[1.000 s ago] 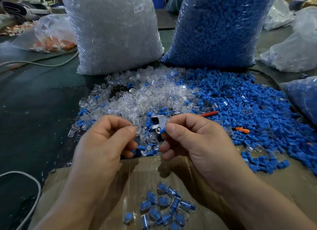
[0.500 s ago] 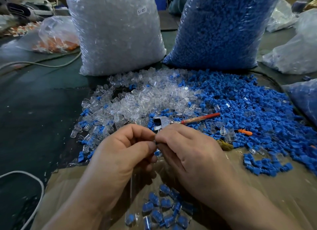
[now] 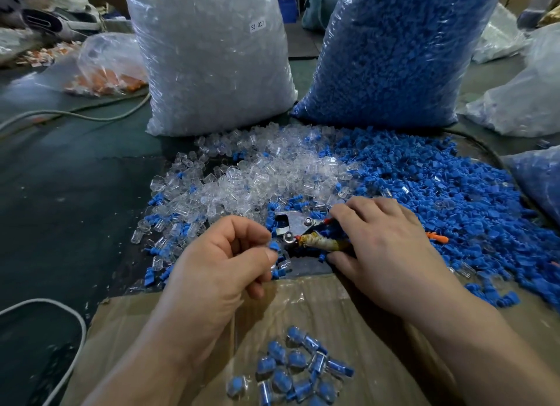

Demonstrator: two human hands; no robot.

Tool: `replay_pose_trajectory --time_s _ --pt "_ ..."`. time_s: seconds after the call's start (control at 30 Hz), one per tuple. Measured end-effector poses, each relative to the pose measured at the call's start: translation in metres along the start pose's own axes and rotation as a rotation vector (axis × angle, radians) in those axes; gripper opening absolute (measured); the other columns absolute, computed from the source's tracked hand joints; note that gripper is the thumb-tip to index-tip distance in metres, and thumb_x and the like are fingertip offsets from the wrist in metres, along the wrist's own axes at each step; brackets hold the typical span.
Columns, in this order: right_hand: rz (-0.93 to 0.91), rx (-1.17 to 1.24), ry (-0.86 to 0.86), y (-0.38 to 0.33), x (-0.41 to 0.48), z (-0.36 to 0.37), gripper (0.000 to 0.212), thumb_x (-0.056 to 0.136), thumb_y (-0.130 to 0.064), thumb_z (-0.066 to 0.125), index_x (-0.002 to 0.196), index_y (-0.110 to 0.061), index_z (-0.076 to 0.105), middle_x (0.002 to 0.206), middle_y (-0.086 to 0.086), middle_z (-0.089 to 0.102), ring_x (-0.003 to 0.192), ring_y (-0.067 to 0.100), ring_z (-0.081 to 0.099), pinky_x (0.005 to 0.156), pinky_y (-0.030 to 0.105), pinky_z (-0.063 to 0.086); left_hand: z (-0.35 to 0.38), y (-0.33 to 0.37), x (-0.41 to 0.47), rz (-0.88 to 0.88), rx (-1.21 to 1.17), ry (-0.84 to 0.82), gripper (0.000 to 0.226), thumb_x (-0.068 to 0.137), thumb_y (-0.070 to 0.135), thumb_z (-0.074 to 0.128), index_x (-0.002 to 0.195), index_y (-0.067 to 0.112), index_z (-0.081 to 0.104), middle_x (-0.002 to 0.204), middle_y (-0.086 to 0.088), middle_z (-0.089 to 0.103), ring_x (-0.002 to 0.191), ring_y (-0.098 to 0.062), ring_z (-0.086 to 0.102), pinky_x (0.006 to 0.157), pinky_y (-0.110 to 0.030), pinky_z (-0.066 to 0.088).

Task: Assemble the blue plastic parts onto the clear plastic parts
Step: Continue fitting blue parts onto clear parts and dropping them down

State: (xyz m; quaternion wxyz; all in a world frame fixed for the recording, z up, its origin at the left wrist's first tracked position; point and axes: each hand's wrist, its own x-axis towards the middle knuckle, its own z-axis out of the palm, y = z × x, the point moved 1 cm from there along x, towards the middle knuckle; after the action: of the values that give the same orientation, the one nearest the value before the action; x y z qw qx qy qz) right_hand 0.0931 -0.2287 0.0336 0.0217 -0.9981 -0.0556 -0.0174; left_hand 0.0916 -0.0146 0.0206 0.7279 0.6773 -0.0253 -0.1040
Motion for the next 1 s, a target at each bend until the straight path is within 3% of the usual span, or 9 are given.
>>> replay_pose_trajectory --time_s 0.13,0.3,0.43,0.53,0.63,0.7,0.77,0.9,1.0 --pt "-0.008 0.017 -0.022 0.005 0.001 -0.004 0.063 0.081 -0.069 0.047 0.136 -0.038 0.035 0.131 -0.008 0.042 0.122 0.021 0.033 0.104 0.042 0.031 0.001 0.004 -0.001 0.000 -0.040 0.015 0.026 0.056 0.026 0.077 0.082 0.023 0.074 0.066 -0.003 0.065 0.058 -0.013 0.059 0.048 -0.022 0.050" --pt "-0.027 0.014 -0.106 0.010 0.000 -0.004 0.071 0.078 -0.075 0.037 0.140 -0.041 0.025 0.138 -0.014 0.042 0.129 0.019 0.033 0.109 0.043 0.027 0.002 0.004 0.002 -0.016 -0.028 0.014 0.024 0.057 0.024 0.076 0.081 0.023 0.074 0.066 -0.005 0.064 0.058 -0.015 0.058 0.048 -0.021 0.050" --pt "-0.023 0.006 -0.025 0.008 0.000 -0.006 0.059 0.081 -0.070 0.041 0.132 -0.040 0.039 0.123 -0.015 0.053 0.120 0.019 0.037 0.104 0.041 0.024 0.002 0.002 0.003 -0.025 -0.055 0.035 0.024 0.058 0.023 0.077 0.082 0.023 0.074 0.067 -0.004 0.065 0.056 -0.015 0.058 0.046 -0.021 0.049" --pt "0.014 0.060 0.067 0.007 -0.002 -0.012 0.052 0.084 -0.065 0.034 0.127 -0.038 0.044 0.111 -0.012 0.056 0.109 0.017 0.040 0.097 0.040 0.027 0.000 0.002 0.004 0.000 -0.056 0.058 0.022 0.061 0.021 0.076 0.083 0.023 0.074 0.067 -0.005 0.065 0.055 -0.015 0.057 0.045 -0.021 0.049" --pt "0.026 0.199 0.154 0.003 -0.007 -0.020 0.049 0.087 -0.062 0.027 0.128 -0.037 0.037 0.106 -0.012 0.052 0.096 0.013 0.044 0.082 0.033 0.036 0.001 0.004 0.003 0.007 -0.122 0.064 0.018 0.066 0.015 0.074 0.083 0.021 0.074 0.067 -0.007 0.063 0.052 -0.014 0.054 0.044 -0.020 0.047" --pt "-0.024 0.280 0.163 -0.001 -0.012 -0.024 0.046 0.086 -0.065 0.026 0.122 -0.039 0.038 0.098 -0.016 0.050 0.085 0.008 0.046 0.067 0.022 0.034 0.002 0.005 0.001 0.011 -0.146 0.067 0.018 0.068 0.012 0.071 0.083 0.020 0.074 0.068 -0.006 0.063 0.054 -0.015 0.054 0.044 -0.021 0.047" --pt "-0.102 0.299 0.123 -0.004 -0.017 -0.027 0.041 0.084 -0.068 0.026 0.113 -0.042 0.040 0.090 -0.023 0.047 0.078 -0.001 0.047 0.062 0.016 0.029 0.002 0.008 0.000 0.032 -0.144 0.077 0.018 0.067 0.011 0.069 0.083 0.020 0.073 0.069 -0.005 0.064 0.055 -0.015 0.054 0.043 -0.022 0.046" --pt "-0.197 0.275 0.053 -0.007 -0.020 -0.028 0.040 0.082 -0.068 0.028 0.109 -0.043 0.044 0.091 -0.024 0.049 0.081 -0.001 0.046 0.066 0.014 0.032 0.002 0.017 -0.002 0.102 -0.095 0.094 0.016 0.067 0.012 0.066 0.077 0.022 0.073 0.070 -0.006 0.064 0.056 -0.013 0.057 0.042 -0.021 0.045" --pt "-0.208 0.293 0.039 -0.006 -0.020 -0.025 0.050 0.080 -0.070 0.028 0.119 -0.043 0.043 0.103 -0.022 0.052 0.094 0.002 0.048 0.079 0.025 0.045 0.001 0.020 -0.003 0.126 -0.053 0.092 0.029 0.078 -0.001 0.064 0.073 0.026 0.073 0.066 -0.004 0.063 0.054 -0.011 0.056 0.042 -0.020 0.046"
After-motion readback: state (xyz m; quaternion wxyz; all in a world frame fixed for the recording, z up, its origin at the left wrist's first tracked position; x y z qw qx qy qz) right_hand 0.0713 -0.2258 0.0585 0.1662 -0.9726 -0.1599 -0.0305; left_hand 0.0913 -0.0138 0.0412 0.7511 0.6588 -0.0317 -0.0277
